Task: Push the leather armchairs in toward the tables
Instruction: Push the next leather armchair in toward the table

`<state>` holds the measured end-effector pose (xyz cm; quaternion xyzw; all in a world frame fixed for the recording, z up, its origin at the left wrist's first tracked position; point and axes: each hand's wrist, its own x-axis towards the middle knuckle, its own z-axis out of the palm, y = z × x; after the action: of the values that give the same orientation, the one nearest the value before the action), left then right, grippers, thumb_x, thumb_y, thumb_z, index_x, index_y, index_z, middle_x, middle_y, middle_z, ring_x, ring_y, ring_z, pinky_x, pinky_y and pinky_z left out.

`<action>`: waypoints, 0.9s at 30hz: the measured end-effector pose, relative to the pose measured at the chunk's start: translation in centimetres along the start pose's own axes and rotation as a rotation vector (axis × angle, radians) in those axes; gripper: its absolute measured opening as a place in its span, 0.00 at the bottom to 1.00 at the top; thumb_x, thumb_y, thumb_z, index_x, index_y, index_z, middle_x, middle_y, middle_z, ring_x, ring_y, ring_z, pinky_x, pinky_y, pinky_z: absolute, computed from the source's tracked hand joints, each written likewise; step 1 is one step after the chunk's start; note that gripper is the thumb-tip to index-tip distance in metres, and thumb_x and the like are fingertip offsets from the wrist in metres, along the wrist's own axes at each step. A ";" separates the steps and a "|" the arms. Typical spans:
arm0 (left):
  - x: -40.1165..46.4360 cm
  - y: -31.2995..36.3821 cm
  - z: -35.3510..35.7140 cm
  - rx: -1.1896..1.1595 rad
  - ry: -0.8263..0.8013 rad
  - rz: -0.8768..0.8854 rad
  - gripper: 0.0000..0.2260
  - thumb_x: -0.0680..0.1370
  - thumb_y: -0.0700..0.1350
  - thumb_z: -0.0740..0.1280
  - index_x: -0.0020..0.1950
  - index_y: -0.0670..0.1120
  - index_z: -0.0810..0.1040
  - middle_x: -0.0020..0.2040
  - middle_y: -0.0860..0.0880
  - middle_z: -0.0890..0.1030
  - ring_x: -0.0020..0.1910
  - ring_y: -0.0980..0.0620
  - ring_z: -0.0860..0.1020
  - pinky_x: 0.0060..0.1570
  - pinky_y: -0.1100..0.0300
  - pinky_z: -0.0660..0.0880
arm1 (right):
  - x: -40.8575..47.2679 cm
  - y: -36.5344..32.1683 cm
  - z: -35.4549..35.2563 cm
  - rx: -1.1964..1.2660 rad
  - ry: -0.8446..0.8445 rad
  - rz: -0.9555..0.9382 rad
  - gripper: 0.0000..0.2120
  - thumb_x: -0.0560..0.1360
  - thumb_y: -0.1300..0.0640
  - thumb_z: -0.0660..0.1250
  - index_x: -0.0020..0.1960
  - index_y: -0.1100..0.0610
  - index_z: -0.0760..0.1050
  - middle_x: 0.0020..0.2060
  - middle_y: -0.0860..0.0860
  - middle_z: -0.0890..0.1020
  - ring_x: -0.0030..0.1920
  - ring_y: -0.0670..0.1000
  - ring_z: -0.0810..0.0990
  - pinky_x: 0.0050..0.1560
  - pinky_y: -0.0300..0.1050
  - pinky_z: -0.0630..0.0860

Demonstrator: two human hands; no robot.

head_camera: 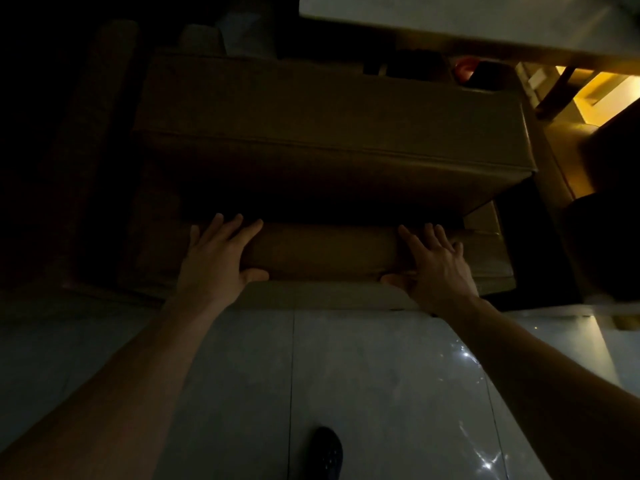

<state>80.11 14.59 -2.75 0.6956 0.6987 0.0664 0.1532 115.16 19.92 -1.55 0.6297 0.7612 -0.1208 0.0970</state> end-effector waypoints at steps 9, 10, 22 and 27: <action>1.7 -0.6 0.0 -0.003 0.009 0.010 0.41 0.71 0.62 0.71 0.79 0.56 0.56 0.80 0.46 0.57 0.79 0.42 0.50 0.75 0.35 0.47 | 1.5 -0.4 -0.8 -0.076 0.010 0.005 0.48 0.70 0.26 0.60 0.80 0.46 0.46 0.79 0.60 0.54 0.79 0.63 0.51 0.74 0.68 0.58; 1.7 -0.6 0.1 -0.004 0.016 0.012 0.40 0.71 0.62 0.71 0.79 0.56 0.57 0.80 0.46 0.57 0.79 0.42 0.50 0.75 0.35 0.47 | 1.4 -0.4 -0.8 -0.073 0.011 0.008 0.48 0.70 0.26 0.60 0.80 0.46 0.46 0.79 0.60 0.54 0.79 0.63 0.51 0.74 0.67 0.58; -0.8 -1.2 -0.1 -0.019 0.024 0.007 0.39 0.71 0.60 0.73 0.78 0.56 0.60 0.79 0.46 0.60 0.78 0.42 0.52 0.75 0.36 0.46 | -1.9 -1.7 0.3 -0.094 0.036 -0.006 0.47 0.71 0.25 0.56 0.80 0.49 0.46 0.79 0.61 0.55 0.78 0.64 0.52 0.74 0.67 0.59; -1.7 -1.5 -0.1 -0.009 0.025 0.018 0.39 0.71 0.61 0.72 0.78 0.56 0.60 0.79 0.46 0.60 0.78 0.42 0.52 0.75 0.36 0.48 | -2.9 -2.0 1.1 -0.084 0.031 0.000 0.47 0.71 0.25 0.53 0.80 0.47 0.43 0.79 0.63 0.51 0.79 0.64 0.48 0.75 0.69 0.55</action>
<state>78.64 12.87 -2.88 0.7004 0.6938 0.0796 0.1472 113.74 16.49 -1.58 0.6270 0.7669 -0.0791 0.1117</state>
